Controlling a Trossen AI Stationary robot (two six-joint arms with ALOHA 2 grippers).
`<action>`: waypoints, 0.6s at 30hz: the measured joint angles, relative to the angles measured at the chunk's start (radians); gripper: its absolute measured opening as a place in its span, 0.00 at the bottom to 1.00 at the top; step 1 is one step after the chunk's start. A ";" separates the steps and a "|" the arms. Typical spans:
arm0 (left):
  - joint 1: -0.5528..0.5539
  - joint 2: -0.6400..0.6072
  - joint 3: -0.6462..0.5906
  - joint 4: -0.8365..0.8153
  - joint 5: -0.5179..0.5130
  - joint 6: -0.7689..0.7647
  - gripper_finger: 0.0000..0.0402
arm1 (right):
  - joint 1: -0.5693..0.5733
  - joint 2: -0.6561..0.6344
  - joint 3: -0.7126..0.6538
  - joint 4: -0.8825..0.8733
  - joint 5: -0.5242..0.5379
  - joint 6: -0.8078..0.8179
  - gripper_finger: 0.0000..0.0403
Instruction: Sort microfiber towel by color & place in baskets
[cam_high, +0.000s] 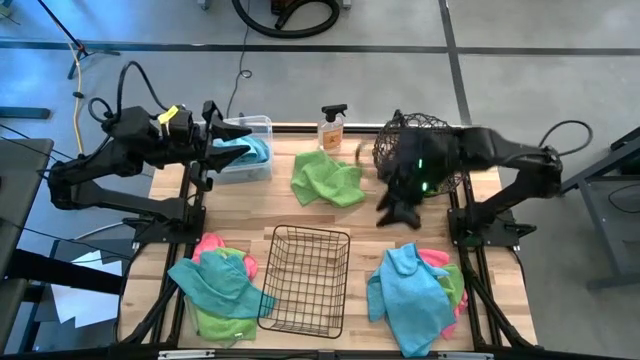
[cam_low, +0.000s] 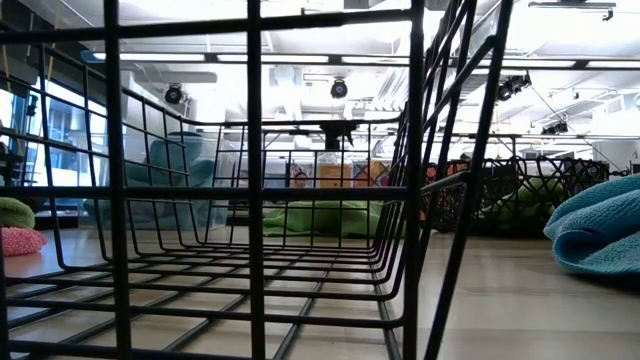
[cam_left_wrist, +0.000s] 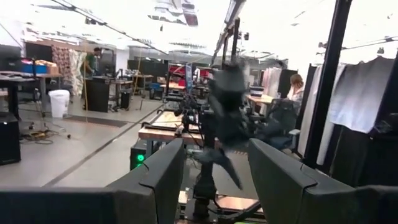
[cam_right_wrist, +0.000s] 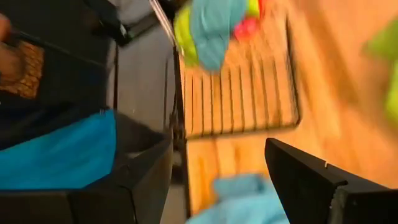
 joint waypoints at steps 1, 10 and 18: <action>0.000 -0.005 0.000 -0.006 -0.001 0.000 0.41 | 0.040 0.010 0.000 -0.026 0.033 0.045 0.63; 0.000 -0.014 0.000 -0.010 -0.002 0.052 0.41 | 0.335 0.195 0.000 -0.342 0.226 0.520 0.63; 0.000 -0.014 0.000 -0.031 -0.002 0.064 0.41 | 0.454 0.421 0.000 -0.307 0.169 0.763 0.63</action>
